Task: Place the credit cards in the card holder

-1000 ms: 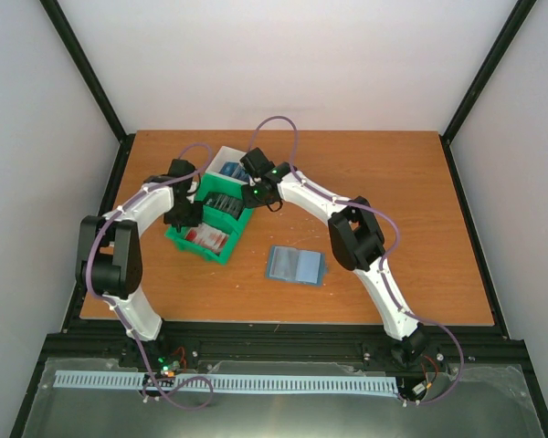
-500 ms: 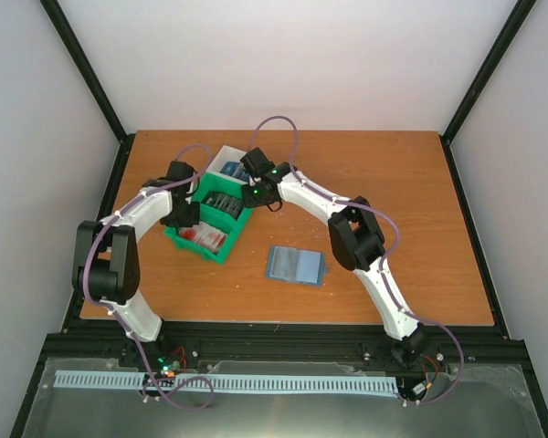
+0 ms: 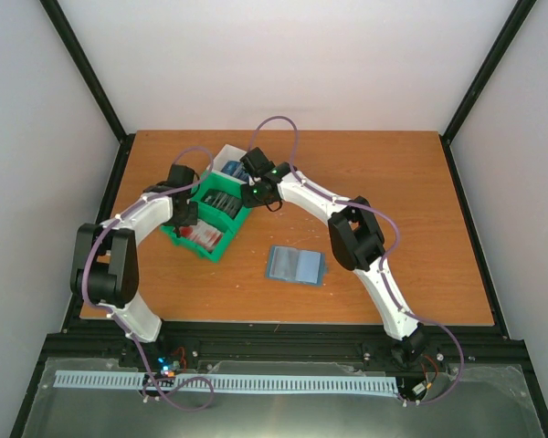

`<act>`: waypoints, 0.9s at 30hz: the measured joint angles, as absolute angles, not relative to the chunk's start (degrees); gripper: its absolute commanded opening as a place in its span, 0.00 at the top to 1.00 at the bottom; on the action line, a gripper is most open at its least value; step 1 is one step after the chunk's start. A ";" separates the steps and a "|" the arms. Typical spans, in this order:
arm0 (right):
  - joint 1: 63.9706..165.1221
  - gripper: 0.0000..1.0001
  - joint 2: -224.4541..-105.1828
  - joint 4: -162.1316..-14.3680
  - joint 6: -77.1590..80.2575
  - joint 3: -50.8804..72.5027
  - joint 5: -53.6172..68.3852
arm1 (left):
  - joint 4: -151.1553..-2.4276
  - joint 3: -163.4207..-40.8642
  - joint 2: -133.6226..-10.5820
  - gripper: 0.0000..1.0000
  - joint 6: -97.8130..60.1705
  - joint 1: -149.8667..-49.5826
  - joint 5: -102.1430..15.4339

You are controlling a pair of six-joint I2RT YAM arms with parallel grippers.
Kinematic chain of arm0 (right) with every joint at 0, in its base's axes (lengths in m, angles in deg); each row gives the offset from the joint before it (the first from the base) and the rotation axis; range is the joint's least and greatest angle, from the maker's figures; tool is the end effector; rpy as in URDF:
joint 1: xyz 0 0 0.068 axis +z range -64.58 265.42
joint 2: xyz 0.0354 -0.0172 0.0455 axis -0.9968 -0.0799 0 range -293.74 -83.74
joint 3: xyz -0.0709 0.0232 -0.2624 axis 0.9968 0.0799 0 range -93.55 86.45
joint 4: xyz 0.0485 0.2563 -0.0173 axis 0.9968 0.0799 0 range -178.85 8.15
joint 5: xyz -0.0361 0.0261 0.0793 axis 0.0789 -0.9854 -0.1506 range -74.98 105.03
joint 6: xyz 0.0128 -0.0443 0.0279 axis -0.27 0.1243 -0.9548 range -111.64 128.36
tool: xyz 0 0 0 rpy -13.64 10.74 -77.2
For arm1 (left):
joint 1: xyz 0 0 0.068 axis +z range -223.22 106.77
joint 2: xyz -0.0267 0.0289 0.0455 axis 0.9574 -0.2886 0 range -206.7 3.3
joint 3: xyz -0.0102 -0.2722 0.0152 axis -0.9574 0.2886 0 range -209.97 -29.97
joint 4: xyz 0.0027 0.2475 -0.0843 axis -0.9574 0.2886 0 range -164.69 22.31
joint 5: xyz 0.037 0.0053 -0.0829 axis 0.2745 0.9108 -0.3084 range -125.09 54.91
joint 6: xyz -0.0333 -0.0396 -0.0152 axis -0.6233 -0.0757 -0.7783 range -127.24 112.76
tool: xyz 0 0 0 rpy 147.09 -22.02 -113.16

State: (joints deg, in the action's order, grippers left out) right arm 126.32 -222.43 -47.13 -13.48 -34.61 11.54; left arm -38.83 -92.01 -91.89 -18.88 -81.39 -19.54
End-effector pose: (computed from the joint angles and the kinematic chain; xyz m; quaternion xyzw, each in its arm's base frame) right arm 0.3960 0.3459 0.1764 -0.1676 0.9494 0.1626 0.2102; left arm 0.3187 -0.0360 0.1915 -0.0542 0.9730 0.1001 0.2006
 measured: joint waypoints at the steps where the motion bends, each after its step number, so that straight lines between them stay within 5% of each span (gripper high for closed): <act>1: 126.32 0.65 -222.43 -47.15 -13.55 -34.61 11.43 | -39.33 -91.71 -91.81 0.87 -18.86 -81.41 -19.17; 15: 125.67 0.65 -222.65 -44.22 -13.68 -33.41 11.60 | -47.14 -87.16 -90.91 0.91 -18.40 -81.98 -9.60; 27: 124.93 0.64 -223.52 -41.80 -13.55 -32.31 11.67 | -49.21 -83.56 -89.42 0.81 -17.39 -81.56 -3.76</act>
